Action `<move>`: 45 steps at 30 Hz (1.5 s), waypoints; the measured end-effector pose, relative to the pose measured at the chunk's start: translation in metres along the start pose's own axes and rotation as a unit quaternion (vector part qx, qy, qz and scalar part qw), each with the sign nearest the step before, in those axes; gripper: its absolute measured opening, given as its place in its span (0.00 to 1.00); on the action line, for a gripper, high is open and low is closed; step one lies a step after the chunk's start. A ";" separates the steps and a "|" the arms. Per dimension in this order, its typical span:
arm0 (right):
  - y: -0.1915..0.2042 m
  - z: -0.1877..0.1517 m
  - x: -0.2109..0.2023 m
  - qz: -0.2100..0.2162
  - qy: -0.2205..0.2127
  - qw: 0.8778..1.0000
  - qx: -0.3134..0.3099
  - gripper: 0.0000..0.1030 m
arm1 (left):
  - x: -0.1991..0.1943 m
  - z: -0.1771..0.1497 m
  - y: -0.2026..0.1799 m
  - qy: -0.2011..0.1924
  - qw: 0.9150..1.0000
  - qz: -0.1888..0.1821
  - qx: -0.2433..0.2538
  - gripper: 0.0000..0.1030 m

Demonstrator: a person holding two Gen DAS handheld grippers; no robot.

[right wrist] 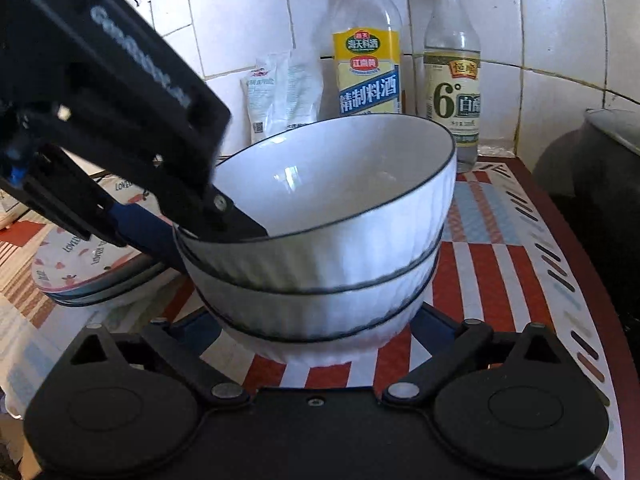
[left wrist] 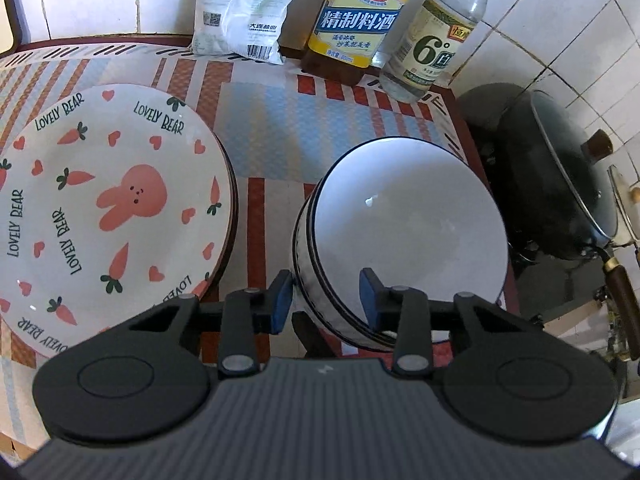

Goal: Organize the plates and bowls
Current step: 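Close both tools on the rim of the stacked white bowls, then lift the bowl stack with both tools and carry it over the bunny plate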

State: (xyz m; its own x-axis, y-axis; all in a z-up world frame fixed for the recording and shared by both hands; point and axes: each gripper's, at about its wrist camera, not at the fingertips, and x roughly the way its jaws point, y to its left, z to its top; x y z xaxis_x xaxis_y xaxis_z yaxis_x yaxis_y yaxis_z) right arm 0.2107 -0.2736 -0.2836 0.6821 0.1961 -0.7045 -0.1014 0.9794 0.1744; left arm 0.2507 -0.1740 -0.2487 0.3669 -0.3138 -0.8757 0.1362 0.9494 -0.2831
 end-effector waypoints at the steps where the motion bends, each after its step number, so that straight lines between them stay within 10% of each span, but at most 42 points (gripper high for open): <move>1: 0.000 0.000 0.000 0.002 0.000 1.000 -0.002 0.98 | 0.001 0.000 0.003 0.003 1.000 -0.003 -0.012 0.35; 26: -0.001 0.006 -0.002 0.021 -0.007 0.999 -0.033 0.98 | -0.008 -0.006 0.000 -0.034 0.999 0.007 0.037 0.33; 45: 0.075 0.085 -0.036 0.080 -0.032 0.989 -0.116 0.97 | -0.132 0.015 0.054 -0.094 0.995 0.036 -0.009 0.32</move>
State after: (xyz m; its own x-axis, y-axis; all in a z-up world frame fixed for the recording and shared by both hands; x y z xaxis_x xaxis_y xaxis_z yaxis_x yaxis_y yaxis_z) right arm 0.2400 -0.2111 -0.1870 0.6881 0.3534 -0.6338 -0.3705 0.9221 0.1119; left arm 0.2236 -0.0816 -0.1423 0.5409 -0.2413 -0.8057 0.0885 0.9690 -0.2309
